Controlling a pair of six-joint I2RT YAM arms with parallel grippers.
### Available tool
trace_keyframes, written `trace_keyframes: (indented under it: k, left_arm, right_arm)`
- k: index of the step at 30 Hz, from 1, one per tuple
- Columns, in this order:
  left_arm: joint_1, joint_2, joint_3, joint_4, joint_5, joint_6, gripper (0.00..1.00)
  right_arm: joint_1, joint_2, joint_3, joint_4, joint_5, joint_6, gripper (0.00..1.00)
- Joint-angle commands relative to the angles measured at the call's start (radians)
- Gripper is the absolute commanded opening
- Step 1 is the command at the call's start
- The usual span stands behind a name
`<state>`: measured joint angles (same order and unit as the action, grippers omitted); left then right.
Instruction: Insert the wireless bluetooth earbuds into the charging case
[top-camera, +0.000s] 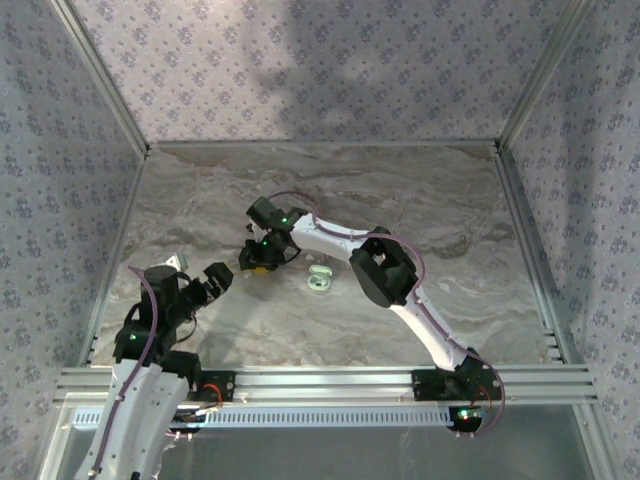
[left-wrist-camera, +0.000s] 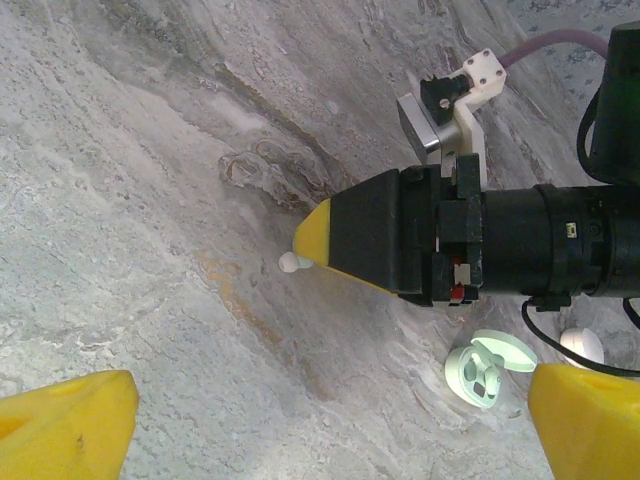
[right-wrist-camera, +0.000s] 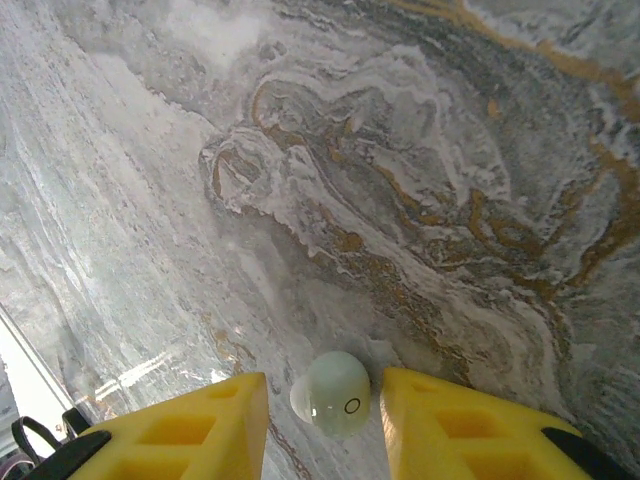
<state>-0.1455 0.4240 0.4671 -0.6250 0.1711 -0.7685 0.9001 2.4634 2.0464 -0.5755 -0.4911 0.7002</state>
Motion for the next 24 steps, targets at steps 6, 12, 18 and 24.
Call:
trace_keyframes:
  k: [6, 12, 18, 24]
  left_arm:
    - [0.002, 0.012, -0.005, 0.032, 0.024, 0.015, 1.00]
    - [0.003, 0.016, -0.005, 0.032, 0.024, 0.018, 1.00]
    - [0.003, 0.018, -0.005, 0.032, 0.022, 0.017, 1.00]
    - [0.003, 0.019, -0.004, 0.030, 0.024, 0.017, 1.00]
  right_arm:
    - [0.001, 0.048, 0.047, -0.052, -0.013, 0.015, 0.35]
    - [0.001, 0.064, 0.060, -0.055, -0.019, 0.015, 0.33]
    - [0.006, 0.077, 0.070, -0.058, -0.025, 0.015, 0.30]
    - [0.011, 0.089, 0.085, -0.061, -0.029, 0.018, 0.26]
